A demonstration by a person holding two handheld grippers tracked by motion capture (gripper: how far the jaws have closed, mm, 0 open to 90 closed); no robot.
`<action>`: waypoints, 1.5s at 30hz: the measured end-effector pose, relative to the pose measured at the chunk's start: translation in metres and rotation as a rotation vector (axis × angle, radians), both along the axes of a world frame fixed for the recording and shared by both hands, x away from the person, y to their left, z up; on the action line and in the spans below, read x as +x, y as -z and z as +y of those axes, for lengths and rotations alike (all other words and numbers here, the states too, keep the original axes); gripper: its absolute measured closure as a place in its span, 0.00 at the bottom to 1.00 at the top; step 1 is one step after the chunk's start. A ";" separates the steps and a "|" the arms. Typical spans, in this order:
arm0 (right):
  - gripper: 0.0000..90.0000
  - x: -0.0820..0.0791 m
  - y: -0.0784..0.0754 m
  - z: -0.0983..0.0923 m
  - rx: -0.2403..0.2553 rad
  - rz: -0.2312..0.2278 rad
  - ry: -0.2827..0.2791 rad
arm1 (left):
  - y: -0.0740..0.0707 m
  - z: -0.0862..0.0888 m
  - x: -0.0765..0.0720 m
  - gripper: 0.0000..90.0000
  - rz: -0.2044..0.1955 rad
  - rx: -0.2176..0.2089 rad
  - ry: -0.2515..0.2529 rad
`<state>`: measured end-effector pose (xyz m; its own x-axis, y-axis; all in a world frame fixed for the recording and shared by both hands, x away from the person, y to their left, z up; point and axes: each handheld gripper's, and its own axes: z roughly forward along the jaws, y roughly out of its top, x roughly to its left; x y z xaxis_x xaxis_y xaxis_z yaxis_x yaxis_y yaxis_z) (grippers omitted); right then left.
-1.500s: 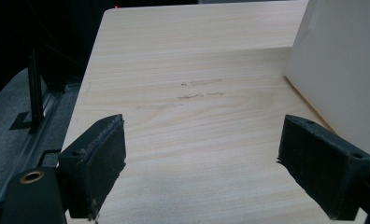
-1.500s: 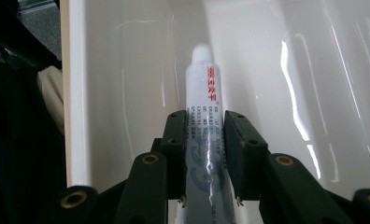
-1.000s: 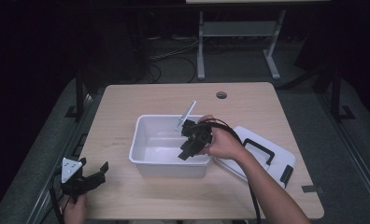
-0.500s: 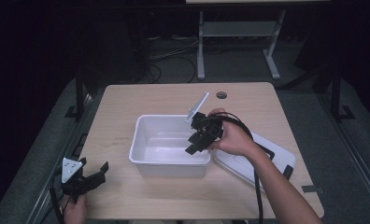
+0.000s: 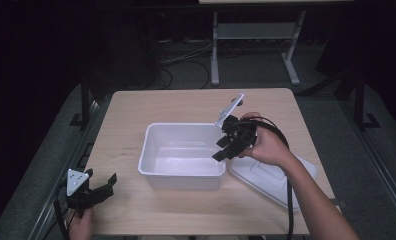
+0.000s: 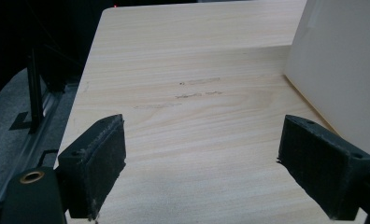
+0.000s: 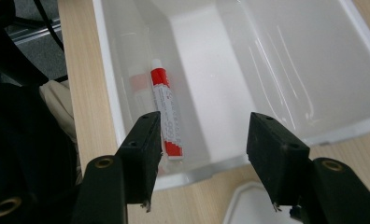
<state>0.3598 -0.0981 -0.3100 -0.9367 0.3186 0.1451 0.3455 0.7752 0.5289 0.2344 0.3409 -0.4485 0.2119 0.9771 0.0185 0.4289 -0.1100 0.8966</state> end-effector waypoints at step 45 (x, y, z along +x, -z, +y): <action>0.47 0.008 0.039 -0.112 -0.026 0.055 0.265 | 0.001 -0.002 0.001 0.16 0.005 0.008 0.000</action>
<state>0.3676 -0.2100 -0.3488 -0.8111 0.5560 0.1817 0.5657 0.6667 0.4853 0.2350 0.3390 -0.4493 0.2119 0.9770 0.0252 0.4333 -0.1170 0.8936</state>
